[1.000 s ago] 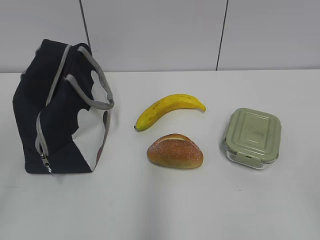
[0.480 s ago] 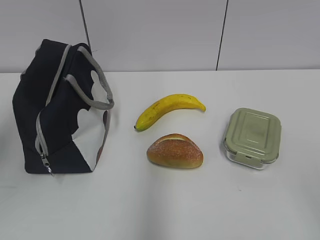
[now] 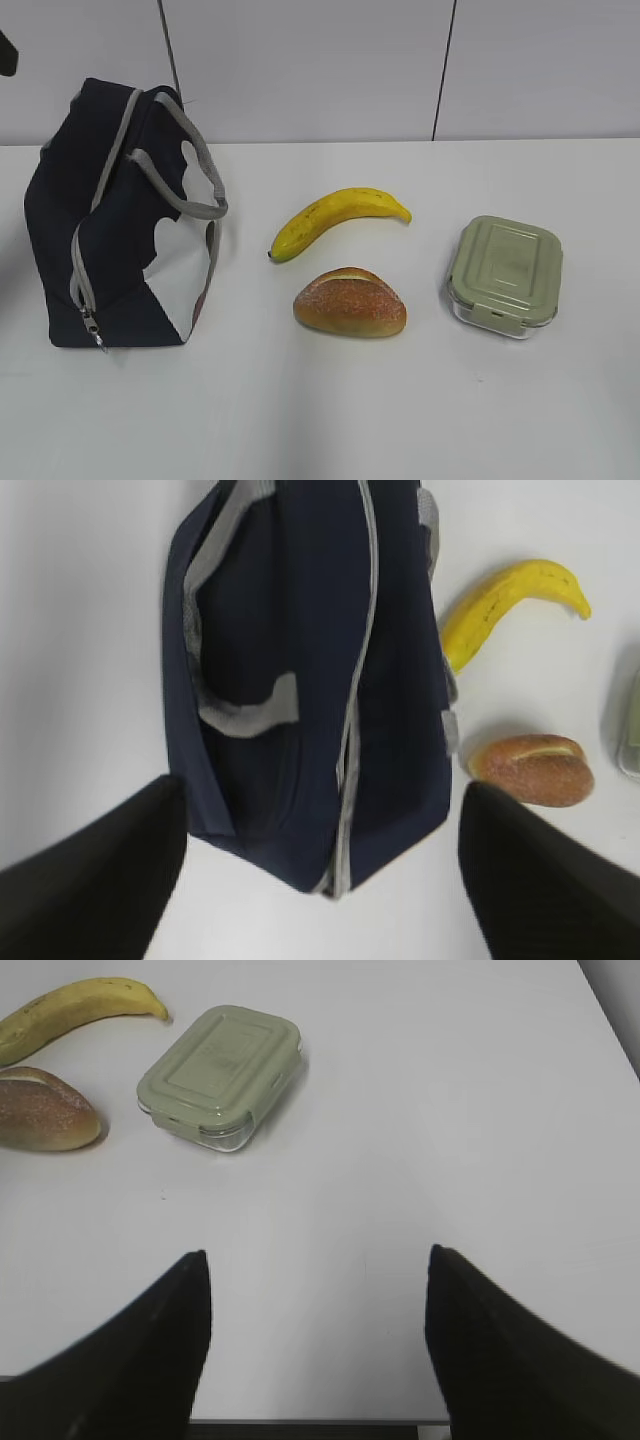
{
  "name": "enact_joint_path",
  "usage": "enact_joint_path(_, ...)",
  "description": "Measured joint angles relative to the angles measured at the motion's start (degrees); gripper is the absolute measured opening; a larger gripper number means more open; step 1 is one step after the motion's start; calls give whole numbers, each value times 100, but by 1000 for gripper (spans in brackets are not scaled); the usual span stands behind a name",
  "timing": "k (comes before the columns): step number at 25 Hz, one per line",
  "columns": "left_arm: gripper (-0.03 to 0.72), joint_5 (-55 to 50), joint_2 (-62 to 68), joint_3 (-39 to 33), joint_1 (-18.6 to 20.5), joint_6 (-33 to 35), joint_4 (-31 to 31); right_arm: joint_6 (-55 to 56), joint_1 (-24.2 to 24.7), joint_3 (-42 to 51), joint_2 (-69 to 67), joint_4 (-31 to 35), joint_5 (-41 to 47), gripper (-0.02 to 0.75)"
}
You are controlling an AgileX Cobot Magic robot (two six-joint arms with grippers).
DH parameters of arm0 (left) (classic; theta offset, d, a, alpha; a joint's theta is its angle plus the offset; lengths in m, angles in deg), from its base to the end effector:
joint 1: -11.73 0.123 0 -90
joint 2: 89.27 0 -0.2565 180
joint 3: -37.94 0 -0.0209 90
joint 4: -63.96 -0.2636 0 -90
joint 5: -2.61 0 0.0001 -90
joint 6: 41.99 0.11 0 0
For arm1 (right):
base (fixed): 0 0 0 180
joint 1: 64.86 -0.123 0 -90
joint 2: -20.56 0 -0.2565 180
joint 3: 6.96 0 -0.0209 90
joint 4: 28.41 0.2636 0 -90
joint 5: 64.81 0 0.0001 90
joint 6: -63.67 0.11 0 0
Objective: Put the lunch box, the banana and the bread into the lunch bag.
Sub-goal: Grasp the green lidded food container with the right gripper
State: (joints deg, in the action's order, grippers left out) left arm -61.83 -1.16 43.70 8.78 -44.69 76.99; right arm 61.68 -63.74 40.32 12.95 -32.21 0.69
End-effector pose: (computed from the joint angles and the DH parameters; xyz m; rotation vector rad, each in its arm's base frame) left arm 0.3083 -0.0383 0.3456 -0.0418 2.5555 -0.3380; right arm 0.0439 -0.0075 0.2701 -0.0085 2.1013 -0.1126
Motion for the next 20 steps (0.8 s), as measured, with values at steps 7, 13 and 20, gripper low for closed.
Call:
enact_joint_path(7,484,0,1274,752,0,119,-1,0,0,0,0,0,0,497)
enact_joint_path(13,403,-81,2145,1323,0,270,-1,0,0,0,0,0,0,497)
enact_joint_path(20,263,-191,2517,1576,0,270,22,0,0,0,0,0,0,497)
